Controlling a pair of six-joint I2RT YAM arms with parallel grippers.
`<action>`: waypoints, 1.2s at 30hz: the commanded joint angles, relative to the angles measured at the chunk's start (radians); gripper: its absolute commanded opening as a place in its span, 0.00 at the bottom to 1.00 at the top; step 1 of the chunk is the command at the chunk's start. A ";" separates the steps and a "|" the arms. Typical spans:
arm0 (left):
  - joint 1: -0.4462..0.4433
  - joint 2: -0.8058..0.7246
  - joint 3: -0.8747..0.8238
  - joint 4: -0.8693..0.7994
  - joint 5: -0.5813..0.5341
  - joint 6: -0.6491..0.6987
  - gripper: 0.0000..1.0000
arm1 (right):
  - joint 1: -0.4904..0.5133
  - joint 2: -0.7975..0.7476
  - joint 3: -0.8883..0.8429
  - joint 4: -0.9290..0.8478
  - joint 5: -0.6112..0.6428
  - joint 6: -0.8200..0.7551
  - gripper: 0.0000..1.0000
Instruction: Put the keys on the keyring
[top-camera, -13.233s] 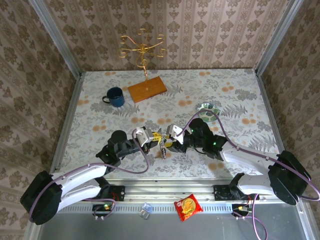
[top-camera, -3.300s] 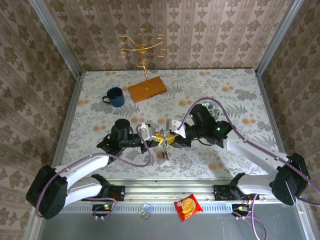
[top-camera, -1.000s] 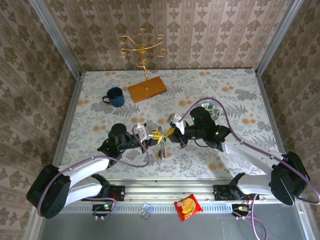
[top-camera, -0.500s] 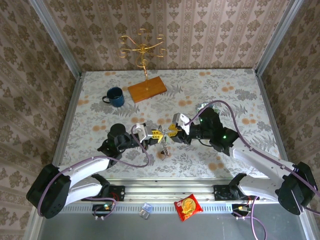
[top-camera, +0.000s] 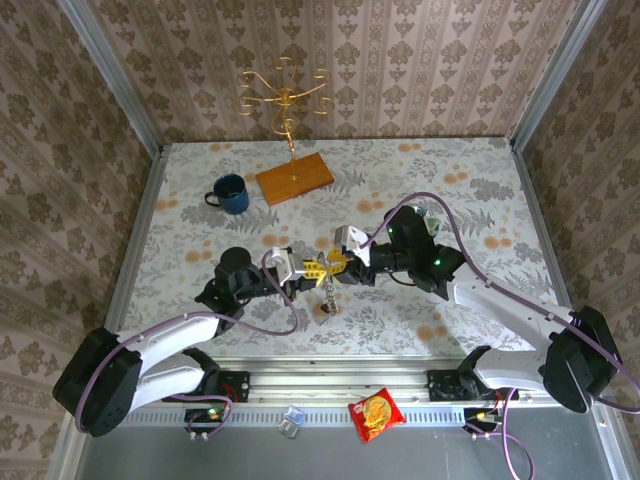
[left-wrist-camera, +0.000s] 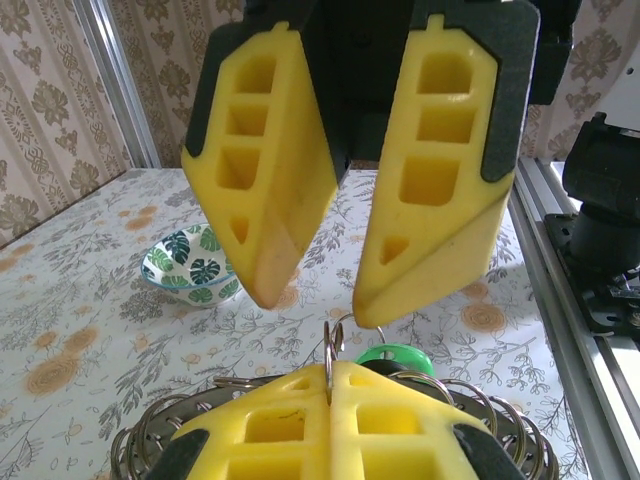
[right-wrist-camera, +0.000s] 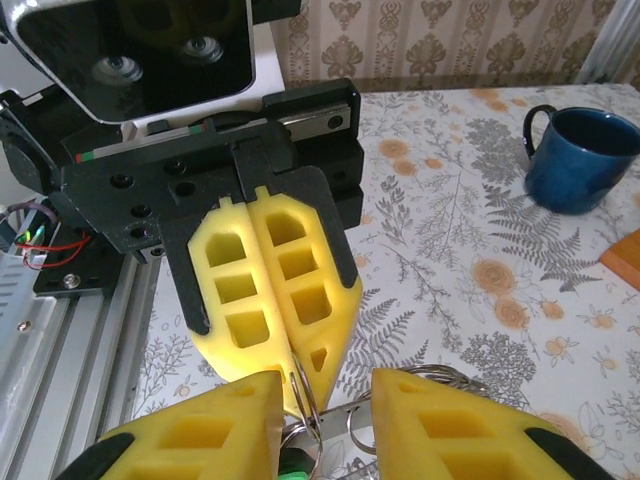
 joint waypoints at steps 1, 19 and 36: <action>-0.004 0.004 0.004 0.068 0.029 -0.018 0.00 | -0.003 0.022 0.031 -0.040 -0.042 -0.032 0.29; -0.004 -0.018 0.020 -0.009 0.012 0.005 0.22 | -0.003 0.062 0.114 -0.193 -0.047 -0.157 0.00; -0.003 -0.043 0.129 -0.344 0.020 0.131 0.18 | 0.063 0.141 0.307 -0.511 0.078 -0.339 0.00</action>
